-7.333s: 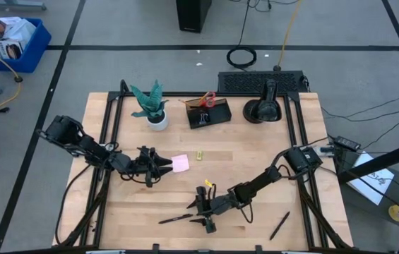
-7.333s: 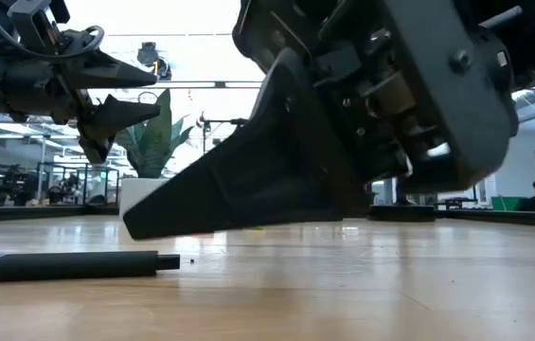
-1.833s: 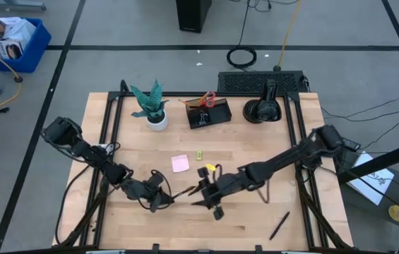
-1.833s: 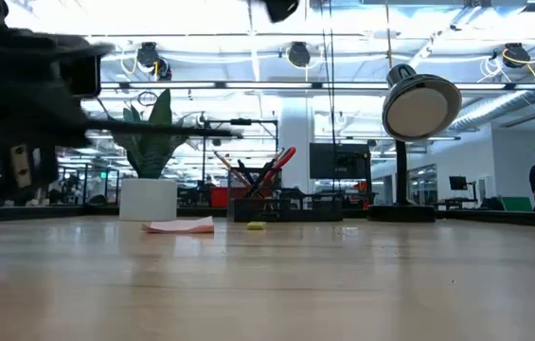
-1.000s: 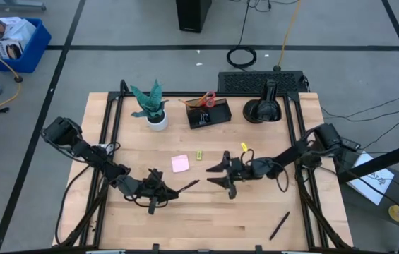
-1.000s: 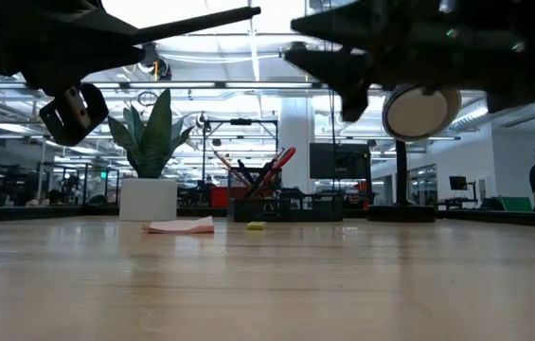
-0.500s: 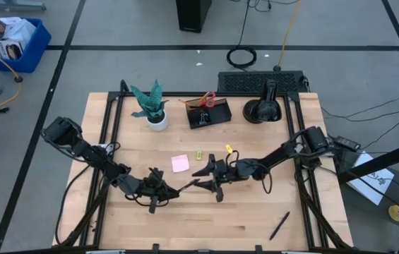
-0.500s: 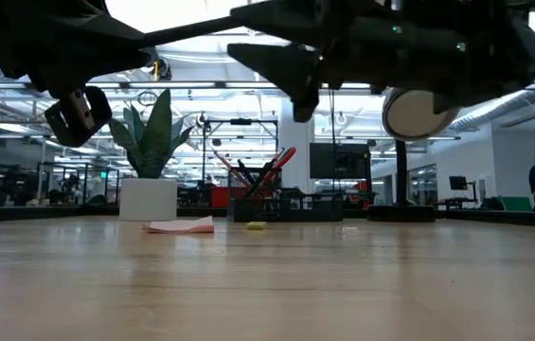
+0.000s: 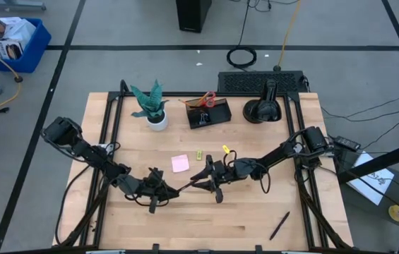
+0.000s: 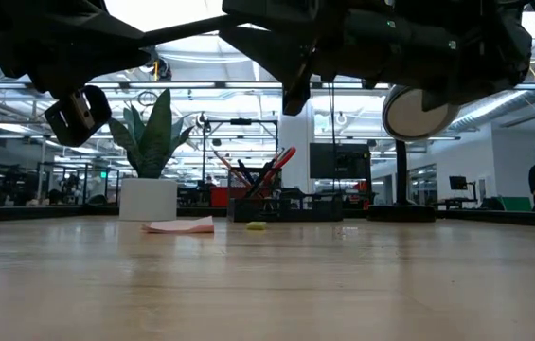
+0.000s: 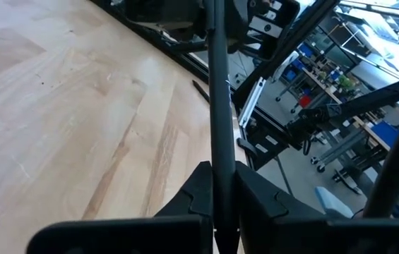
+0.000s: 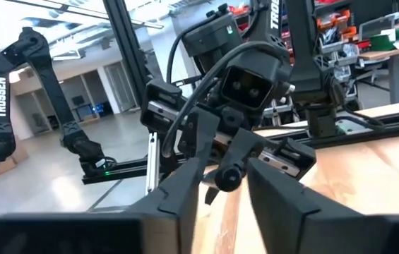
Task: Pick and place office supplies into organizer
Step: Put the black pen into the black mesh desk organizer
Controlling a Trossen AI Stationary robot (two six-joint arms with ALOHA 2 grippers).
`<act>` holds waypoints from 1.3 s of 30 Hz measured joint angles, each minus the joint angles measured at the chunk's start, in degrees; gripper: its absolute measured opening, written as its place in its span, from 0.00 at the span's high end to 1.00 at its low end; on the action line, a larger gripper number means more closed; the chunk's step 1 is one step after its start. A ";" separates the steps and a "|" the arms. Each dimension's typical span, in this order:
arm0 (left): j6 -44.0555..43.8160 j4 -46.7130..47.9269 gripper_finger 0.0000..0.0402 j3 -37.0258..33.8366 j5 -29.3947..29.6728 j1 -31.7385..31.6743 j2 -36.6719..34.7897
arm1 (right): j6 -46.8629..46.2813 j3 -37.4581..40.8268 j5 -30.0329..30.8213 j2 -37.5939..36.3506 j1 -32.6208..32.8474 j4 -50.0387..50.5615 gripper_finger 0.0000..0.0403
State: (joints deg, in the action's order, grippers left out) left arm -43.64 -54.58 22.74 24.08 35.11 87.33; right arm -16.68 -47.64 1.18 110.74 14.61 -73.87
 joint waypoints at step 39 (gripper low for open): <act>-4.43 18.73 0.40 0.02 5.85 -2.10 -0.04 | 7.55 5.82 2.35 -9.16 -5.24 6.13 0.92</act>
State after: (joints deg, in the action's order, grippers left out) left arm -48.07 -35.86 22.76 29.93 33.01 87.29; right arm -9.12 -41.82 3.53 101.58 9.37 -67.73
